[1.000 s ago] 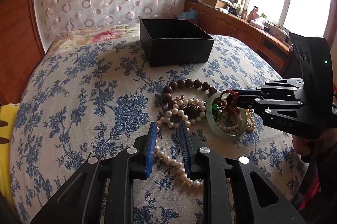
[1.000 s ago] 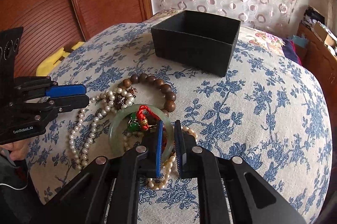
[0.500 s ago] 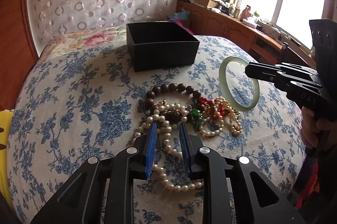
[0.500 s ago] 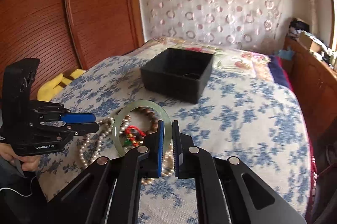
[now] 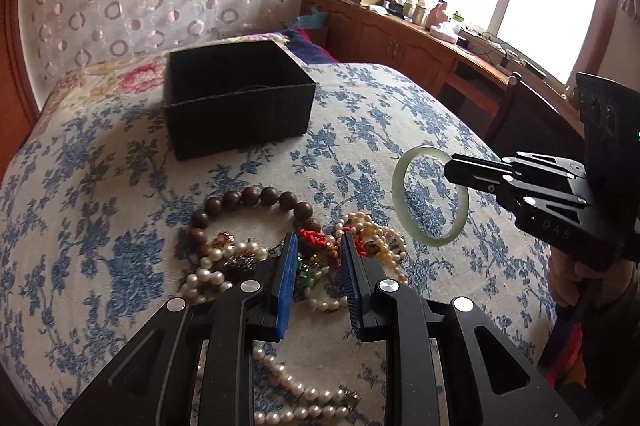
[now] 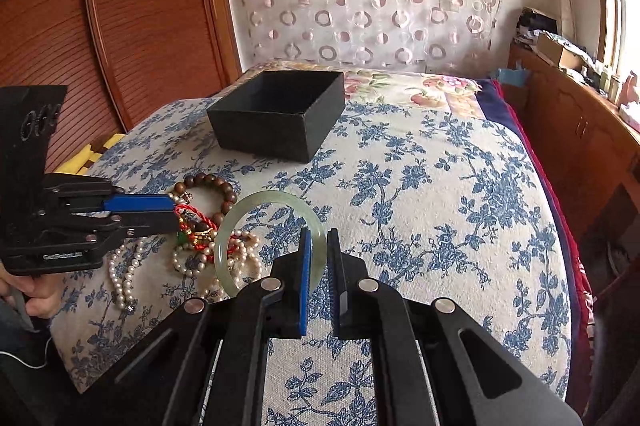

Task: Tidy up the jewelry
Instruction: 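Grasp the red-string pendant with the left tool while the right tool lifts the jade bangle, then lower the jade bangle into the black box and open the right tool while the left tool carries the pendant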

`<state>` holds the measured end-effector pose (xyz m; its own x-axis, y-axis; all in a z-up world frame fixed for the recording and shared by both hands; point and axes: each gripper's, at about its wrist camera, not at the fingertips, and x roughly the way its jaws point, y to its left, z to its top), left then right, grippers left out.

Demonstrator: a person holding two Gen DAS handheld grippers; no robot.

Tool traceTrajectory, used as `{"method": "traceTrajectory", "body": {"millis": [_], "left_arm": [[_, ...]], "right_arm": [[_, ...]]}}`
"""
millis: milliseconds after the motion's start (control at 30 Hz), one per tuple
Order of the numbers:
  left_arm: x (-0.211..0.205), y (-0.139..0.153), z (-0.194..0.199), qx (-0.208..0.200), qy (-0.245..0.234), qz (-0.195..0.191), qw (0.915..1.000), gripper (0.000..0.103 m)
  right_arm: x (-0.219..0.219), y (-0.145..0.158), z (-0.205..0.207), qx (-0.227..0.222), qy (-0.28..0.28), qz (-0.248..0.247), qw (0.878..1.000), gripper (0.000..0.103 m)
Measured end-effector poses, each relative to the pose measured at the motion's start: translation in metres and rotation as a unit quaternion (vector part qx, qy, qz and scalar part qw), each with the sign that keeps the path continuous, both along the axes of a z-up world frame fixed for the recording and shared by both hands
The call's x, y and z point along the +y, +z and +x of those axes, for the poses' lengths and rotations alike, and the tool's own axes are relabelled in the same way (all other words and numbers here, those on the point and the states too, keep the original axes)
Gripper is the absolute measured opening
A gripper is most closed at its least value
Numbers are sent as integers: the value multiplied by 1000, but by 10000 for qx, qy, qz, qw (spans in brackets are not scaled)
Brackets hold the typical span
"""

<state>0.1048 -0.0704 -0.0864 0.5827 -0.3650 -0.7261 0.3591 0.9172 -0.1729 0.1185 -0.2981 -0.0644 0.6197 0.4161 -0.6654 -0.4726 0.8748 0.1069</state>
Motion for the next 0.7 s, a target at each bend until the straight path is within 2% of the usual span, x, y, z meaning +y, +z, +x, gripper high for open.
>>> {"method": "traceTrajectory", "body": {"millis": [133, 200, 300, 700], "left_arm": [[-5, -4, 9, 84, -23, -57, 9999, 18], [-6, -3, 11, 86, -69, -64, 9999, 6], [-7, 9, 6, -147, -45, 20, 9999, 6], [10, 71, -16, -910, 56, -206, 9956, 6]], "right_arm": [[1, -3, 0, 27, 15, 7, 10000, 9], [2, -4, 0, 42, 20, 6, 10000, 9], [1, -6, 0, 60, 15, 12, 10000, 9], [4, 1, -1, -16, 41, 69, 10000, 9]]}}
